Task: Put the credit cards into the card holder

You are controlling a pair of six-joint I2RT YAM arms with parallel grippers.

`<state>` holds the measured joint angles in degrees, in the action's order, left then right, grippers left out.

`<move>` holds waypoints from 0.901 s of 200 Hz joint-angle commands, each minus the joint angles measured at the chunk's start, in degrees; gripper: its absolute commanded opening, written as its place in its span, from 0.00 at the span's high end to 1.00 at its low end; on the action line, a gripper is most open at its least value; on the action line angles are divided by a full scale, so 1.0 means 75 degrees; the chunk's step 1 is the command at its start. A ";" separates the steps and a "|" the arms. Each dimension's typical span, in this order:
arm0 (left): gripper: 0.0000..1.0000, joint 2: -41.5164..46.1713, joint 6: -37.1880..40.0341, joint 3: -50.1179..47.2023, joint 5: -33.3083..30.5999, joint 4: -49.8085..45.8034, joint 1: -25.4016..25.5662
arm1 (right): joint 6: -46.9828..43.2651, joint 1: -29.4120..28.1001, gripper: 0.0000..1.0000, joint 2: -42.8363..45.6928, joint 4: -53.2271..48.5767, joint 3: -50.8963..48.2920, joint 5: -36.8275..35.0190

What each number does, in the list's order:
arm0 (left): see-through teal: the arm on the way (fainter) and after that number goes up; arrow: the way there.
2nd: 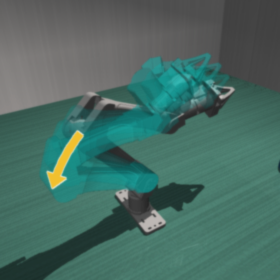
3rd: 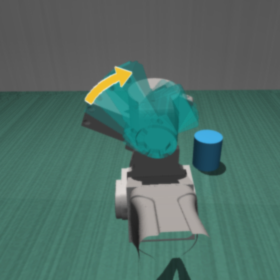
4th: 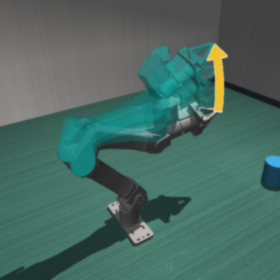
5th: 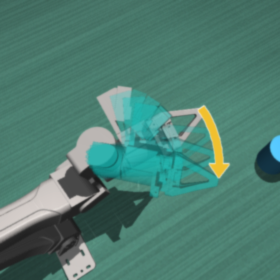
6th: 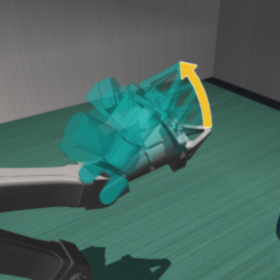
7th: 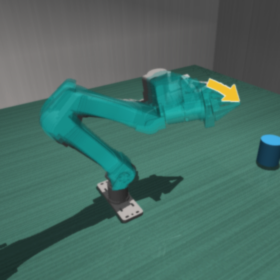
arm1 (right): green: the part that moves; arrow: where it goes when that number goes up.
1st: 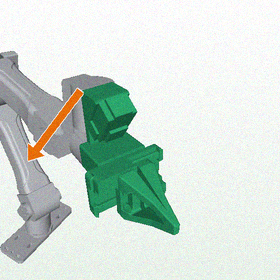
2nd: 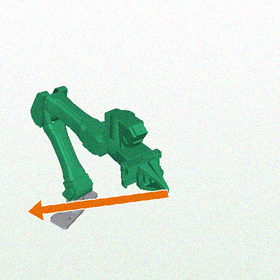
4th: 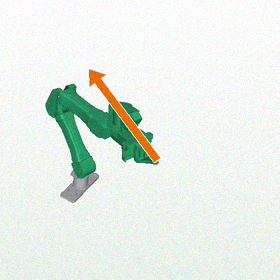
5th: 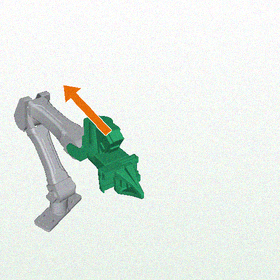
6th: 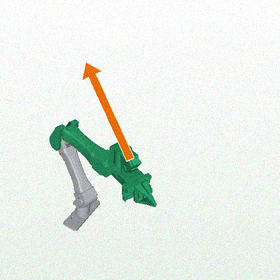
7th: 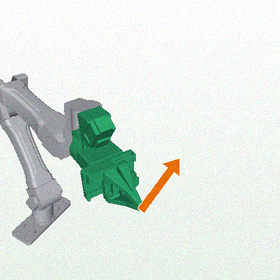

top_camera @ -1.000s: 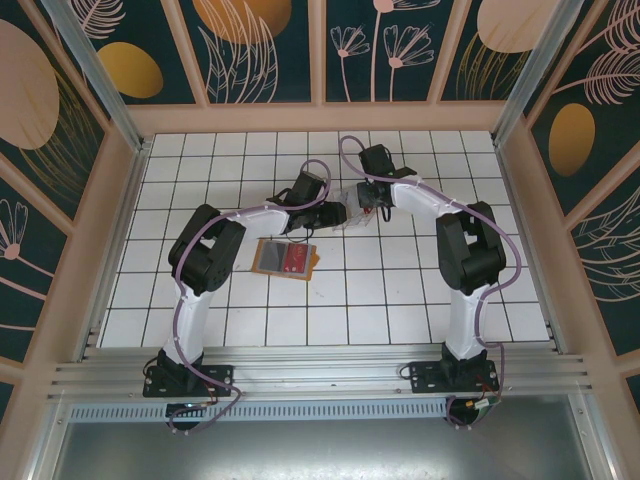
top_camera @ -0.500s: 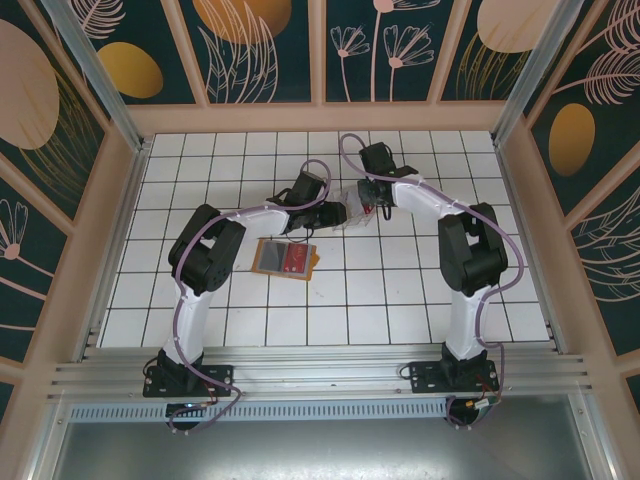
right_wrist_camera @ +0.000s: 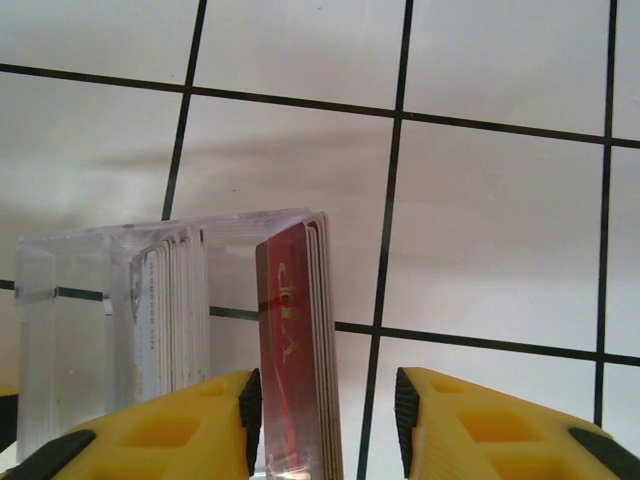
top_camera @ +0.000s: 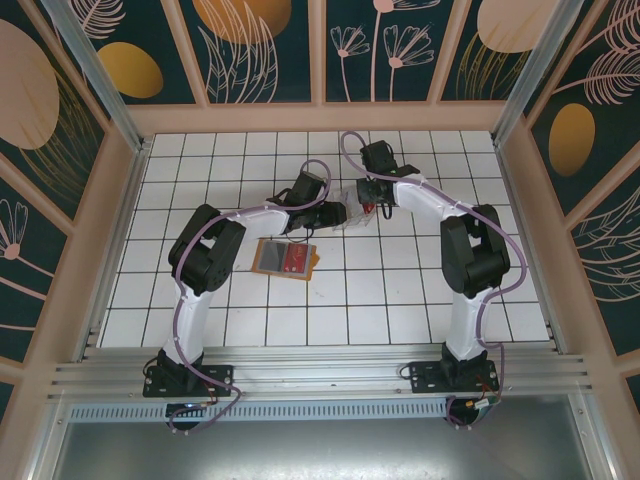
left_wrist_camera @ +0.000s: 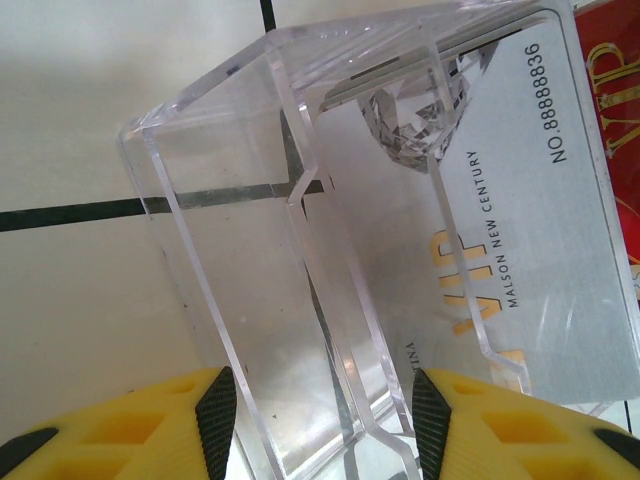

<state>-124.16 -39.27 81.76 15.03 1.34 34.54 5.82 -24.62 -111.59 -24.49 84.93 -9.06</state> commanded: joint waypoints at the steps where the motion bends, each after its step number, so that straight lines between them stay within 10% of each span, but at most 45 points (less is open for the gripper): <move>1: 0.47 -0.0164 -0.0097 -0.0109 0.0024 0.0102 -0.0005 | -0.0096 -0.0022 0.56 -0.0161 -0.0256 0.0150 0.0155; 180: 0.47 -0.0203 -0.0111 -0.0062 0.0033 0.0102 -0.0005 | -0.0073 0.0176 0.57 0.0135 -0.0244 0.0050 -0.0374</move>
<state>-124.16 -39.29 81.65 15.03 1.52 34.54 5.85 -23.97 -113.95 -24.49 84.90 -9.58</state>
